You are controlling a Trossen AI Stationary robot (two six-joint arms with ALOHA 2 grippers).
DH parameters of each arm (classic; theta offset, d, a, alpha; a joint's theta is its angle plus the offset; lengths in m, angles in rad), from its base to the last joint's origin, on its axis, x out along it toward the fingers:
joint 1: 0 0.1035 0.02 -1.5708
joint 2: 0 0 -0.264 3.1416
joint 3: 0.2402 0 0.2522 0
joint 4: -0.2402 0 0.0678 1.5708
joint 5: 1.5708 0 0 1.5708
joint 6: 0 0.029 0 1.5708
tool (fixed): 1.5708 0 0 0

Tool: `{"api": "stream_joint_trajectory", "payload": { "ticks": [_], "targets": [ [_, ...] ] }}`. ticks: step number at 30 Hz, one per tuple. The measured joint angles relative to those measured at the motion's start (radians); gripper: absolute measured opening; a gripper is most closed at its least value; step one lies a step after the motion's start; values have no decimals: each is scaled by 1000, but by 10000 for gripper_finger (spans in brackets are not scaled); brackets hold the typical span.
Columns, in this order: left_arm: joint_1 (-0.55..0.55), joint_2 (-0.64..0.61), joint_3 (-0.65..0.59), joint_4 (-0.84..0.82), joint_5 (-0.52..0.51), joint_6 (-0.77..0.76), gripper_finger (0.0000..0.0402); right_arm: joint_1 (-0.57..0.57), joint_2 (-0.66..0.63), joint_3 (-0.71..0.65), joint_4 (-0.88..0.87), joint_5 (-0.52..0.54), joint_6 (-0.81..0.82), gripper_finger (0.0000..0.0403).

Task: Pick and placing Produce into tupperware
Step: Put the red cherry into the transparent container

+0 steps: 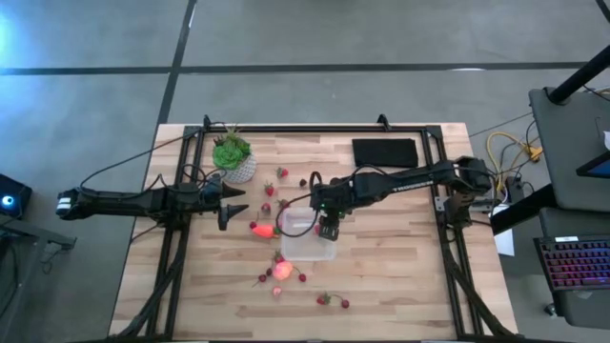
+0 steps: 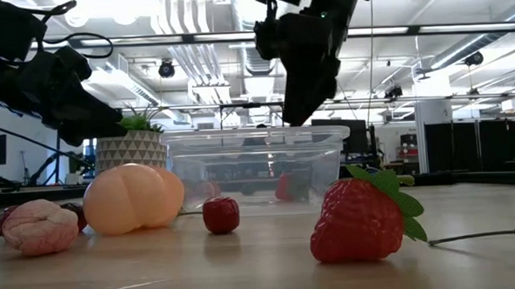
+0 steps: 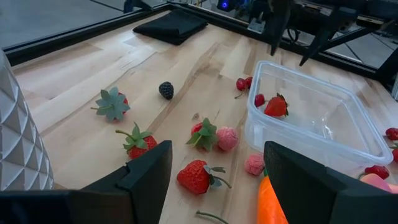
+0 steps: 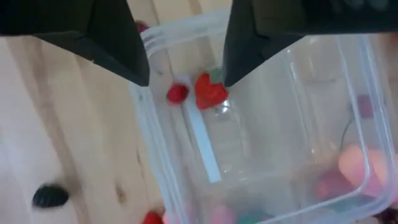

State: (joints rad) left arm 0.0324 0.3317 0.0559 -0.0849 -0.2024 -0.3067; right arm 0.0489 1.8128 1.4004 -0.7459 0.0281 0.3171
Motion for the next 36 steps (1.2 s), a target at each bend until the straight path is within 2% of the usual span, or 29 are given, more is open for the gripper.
{"api": "stream_joint_trajectory", "payload": {
  "ticks": [4, 9, 17, 22, 32, 36],
  "targets": [
    [0, 2, 0, 0, 0, 0, 240, 41, -9, -1, -70, -6, 24, 227],
    [0, 2, 0, 0, 0, 0, 240, 177, -9, -1, -156, -14, 65, 237],
    [0, 1, 0, 0, 0, 0, 240, 428, -9, -10, -162, 132, 344, 237],
    [0, 1, 0, 0, 0, 0, 240, 533, 15, -10, -144, 145, 489, 237],
    [0, 1, -1, 1, 0, 0, 240, 602, 131, 10, -79, 95, 590, 238],
    [0, 1, -1, 3, 0, 0, 240, 606, 175, 38, -76, 96, 571, 238]
  ]
}}
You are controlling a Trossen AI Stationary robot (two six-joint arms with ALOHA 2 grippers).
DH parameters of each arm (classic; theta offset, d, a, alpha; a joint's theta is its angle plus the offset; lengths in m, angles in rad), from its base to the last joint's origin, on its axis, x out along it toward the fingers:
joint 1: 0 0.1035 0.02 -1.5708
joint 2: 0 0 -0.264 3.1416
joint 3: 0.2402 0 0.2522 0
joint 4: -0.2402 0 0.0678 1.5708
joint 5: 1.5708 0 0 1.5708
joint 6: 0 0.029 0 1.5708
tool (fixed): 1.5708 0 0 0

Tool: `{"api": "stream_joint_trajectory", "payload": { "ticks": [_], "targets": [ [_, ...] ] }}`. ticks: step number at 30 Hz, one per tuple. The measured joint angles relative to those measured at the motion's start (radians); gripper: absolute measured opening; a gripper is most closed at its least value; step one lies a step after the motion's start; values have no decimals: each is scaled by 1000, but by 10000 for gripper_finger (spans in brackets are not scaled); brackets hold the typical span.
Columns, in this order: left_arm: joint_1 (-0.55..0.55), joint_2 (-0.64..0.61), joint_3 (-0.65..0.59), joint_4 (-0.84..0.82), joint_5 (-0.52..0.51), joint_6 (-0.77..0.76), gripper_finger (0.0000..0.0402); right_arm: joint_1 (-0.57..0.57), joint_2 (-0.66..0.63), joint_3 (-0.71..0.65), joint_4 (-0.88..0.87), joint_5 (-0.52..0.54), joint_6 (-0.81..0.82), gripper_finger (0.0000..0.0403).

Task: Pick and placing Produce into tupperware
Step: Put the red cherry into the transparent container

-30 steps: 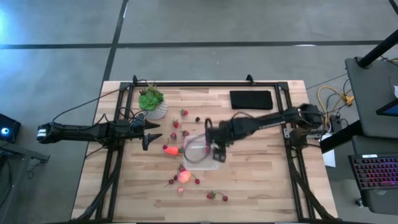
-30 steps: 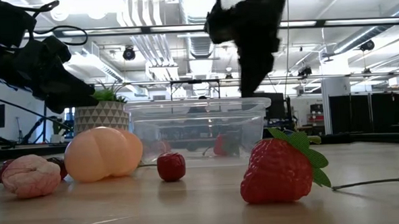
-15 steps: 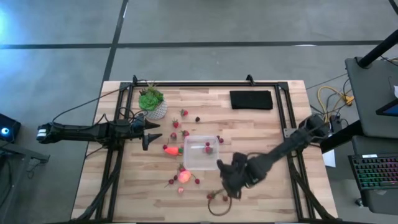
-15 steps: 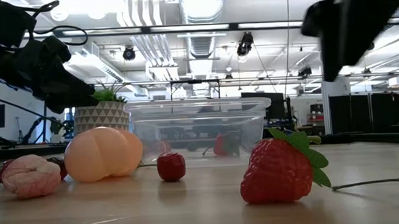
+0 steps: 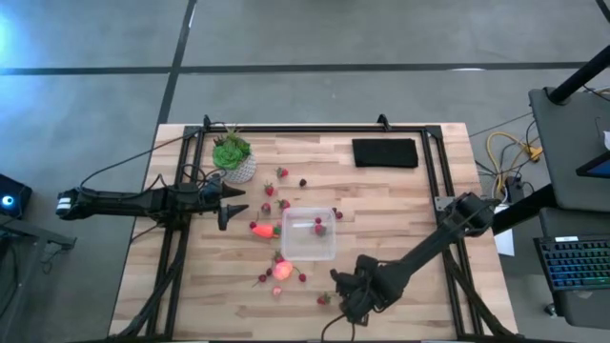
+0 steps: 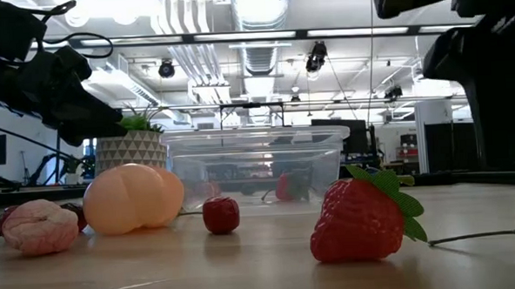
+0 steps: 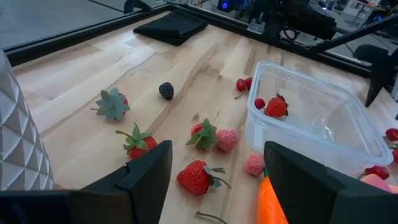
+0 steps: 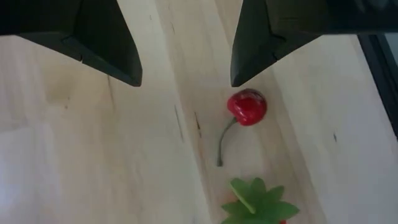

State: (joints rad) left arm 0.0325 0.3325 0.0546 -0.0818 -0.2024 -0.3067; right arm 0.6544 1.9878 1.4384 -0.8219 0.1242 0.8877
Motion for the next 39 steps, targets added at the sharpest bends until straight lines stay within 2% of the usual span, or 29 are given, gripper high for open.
{"api": "stream_joint_trajectory", "payload": {
  "ticks": [5, 9, 11, 13, 16, 19, 21, 27, 39],
  "targets": [
    [0, 0, -2, 13, -9, 14, 240, 0, 27, 30, 4, 9, -28, 238],
    [0, -1, -5, 120, -38, 2, 240, 0, 22, 28, 3, 49, 0, 238],
    [0, -6, -5, 210, -3, -5, 240, 0, 20, 27, 2, 53, 3, 238],
    [0, -15, -5, 290, 103, 30, 240, 2, 19, 28, 2, 53, 13, 238],
    [0, -33, 3, 374, 327, 56, 240, 8, 19, 28, 0, 53, 29, 238],
    [-1, -60, 17, 379, 519, 35, 240, 16, 19, 28, 0, 53, 29, 237],
    [-1, -78, 17, 359, 593, 12, 240, 19, 19, 28, 0, 53, 24, 237],
    [-1, -129, 5, 183, 619, -29, 240, 18, 20, 24, -5, 53, -10, 237],
    [-2, -244, 65, 146, 635, -36, 240, 28, 20, 19, 0, 53, -28, 237]
  ]
}}
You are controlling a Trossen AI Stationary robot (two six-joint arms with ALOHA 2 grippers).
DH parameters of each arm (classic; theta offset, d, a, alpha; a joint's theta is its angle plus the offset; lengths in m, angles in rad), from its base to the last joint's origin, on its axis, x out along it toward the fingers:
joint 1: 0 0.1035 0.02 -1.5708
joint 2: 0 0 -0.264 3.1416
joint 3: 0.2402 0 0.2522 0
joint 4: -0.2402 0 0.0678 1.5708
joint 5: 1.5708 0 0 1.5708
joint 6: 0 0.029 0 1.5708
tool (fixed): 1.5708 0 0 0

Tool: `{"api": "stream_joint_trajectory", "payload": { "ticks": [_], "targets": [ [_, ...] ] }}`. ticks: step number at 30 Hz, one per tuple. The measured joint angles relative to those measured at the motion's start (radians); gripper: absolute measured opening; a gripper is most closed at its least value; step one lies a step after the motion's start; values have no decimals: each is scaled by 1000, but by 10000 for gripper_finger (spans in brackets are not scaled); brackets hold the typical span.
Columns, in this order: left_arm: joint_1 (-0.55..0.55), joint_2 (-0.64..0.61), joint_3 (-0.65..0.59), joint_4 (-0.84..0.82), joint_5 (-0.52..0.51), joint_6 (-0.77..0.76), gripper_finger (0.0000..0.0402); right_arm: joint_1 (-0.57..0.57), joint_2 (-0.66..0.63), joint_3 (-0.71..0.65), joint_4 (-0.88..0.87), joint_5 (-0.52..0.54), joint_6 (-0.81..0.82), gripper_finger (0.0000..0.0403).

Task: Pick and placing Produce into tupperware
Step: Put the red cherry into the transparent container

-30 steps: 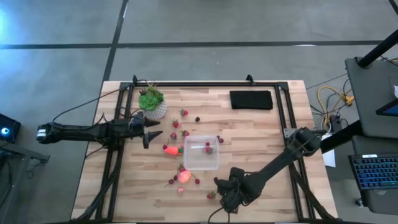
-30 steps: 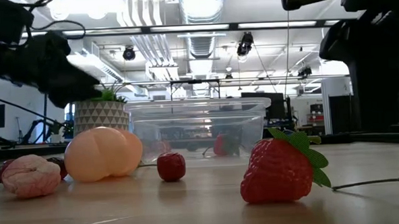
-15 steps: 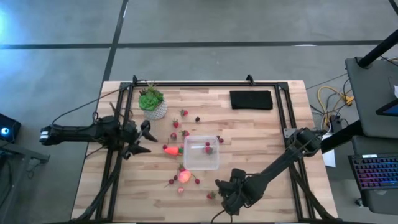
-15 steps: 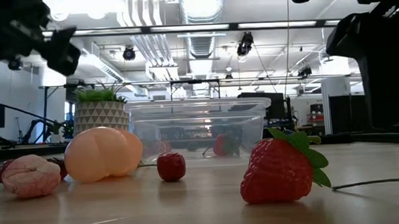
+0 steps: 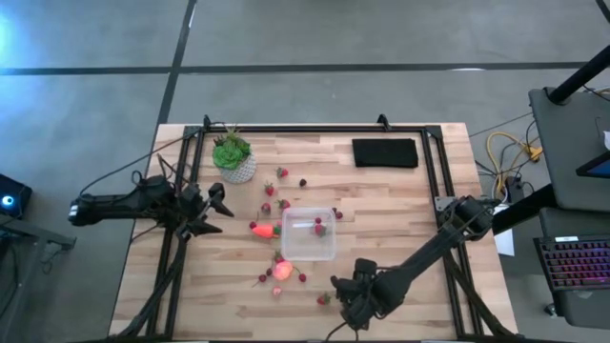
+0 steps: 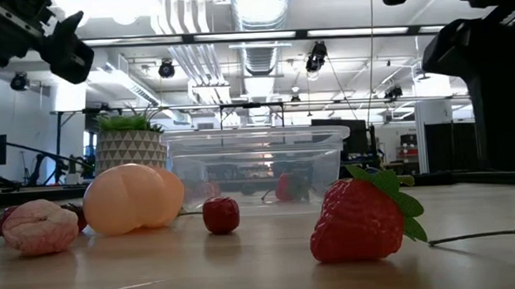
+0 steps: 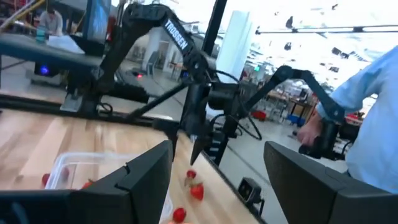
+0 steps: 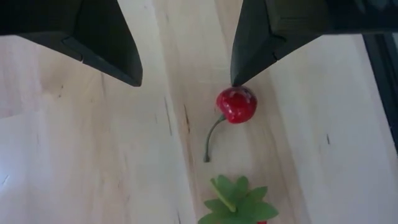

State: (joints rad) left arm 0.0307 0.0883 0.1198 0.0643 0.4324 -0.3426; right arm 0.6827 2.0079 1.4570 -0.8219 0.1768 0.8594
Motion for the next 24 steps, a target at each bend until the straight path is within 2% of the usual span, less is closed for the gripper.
{"api": "stream_joint_trajectory", "payload": {
  "ticks": [4, 10, 16, 24],
  "targets": [
    [0, -28, 12, -129, -22, 6, 240, 0, 0, -1, 16, 0, -40, 237],
    [0, -61, 38, -128, -37, 17, 240, 0, 0, -1, 62, -19, -49, 237],
    [0, -50, 15, -315, -44, 10, 240, 0, 7, -6, 119, -20, -79, 237],
    [0, -49, 5, -310, -50, 12, 240, 0, 65, -8, 144, -50, -77, 237]
  ]
}}
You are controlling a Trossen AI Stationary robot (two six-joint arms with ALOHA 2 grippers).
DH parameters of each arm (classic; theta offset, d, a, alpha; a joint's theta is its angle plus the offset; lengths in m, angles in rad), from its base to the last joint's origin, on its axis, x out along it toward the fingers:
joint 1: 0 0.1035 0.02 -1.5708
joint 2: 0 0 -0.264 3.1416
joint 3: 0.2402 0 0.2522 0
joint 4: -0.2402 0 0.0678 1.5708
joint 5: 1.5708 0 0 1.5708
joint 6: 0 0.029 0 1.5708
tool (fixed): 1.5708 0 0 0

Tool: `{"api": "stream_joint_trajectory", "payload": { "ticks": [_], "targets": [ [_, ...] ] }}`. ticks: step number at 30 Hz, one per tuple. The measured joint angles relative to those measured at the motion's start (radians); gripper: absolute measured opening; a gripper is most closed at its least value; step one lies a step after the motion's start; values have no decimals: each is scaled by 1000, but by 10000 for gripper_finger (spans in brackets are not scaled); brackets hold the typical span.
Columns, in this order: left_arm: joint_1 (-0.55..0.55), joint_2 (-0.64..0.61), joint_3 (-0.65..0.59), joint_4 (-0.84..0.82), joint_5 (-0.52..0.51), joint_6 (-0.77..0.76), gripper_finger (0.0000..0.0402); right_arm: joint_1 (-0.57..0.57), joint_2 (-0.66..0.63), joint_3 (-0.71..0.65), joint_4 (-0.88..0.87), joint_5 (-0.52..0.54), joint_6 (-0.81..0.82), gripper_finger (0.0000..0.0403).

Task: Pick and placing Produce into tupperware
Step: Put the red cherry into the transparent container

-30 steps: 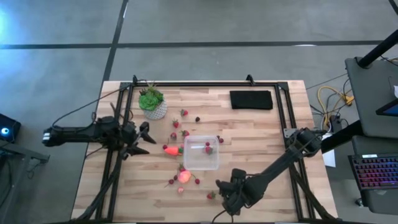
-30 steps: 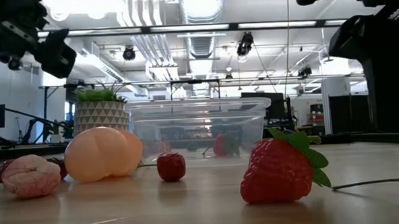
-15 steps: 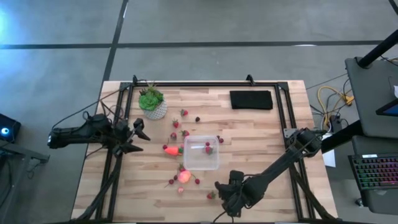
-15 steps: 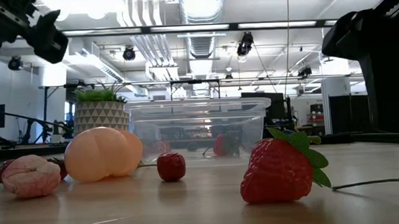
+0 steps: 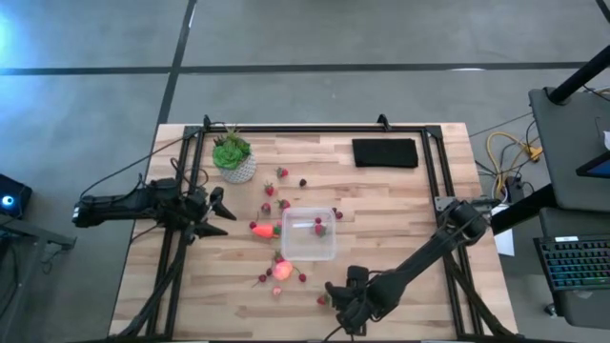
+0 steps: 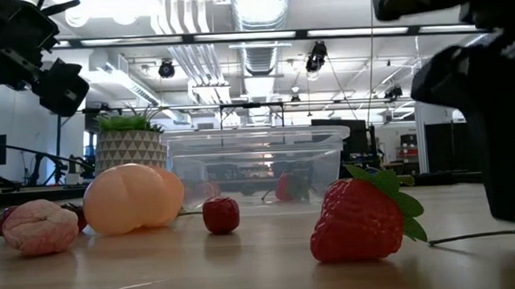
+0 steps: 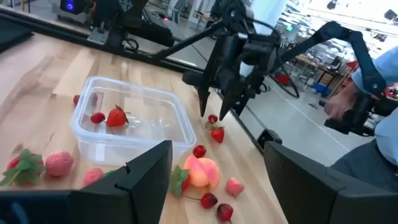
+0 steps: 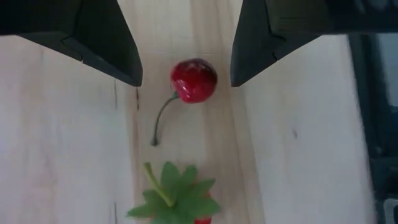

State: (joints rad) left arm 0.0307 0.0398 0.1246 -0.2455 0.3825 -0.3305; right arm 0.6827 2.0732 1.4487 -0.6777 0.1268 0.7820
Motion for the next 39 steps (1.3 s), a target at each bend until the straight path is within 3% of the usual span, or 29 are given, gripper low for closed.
{"api": "stream_joint_trajectory", "payload": {
  "ticks": [11, 30, 39],
  "targets": [
    [0, -2, 0, -5, -21, 1, 240, 0, 15, 1, -21, 29, 107, 213],
    [0, -1, 0, -3, -21, -2, 240, -8, 14, 15, -57, 31, 161, 97],
    [0, -1, -1, -5, -24, -3, 240, -14, 10, 84, -162, 153, 220, 86]
  ]
}}
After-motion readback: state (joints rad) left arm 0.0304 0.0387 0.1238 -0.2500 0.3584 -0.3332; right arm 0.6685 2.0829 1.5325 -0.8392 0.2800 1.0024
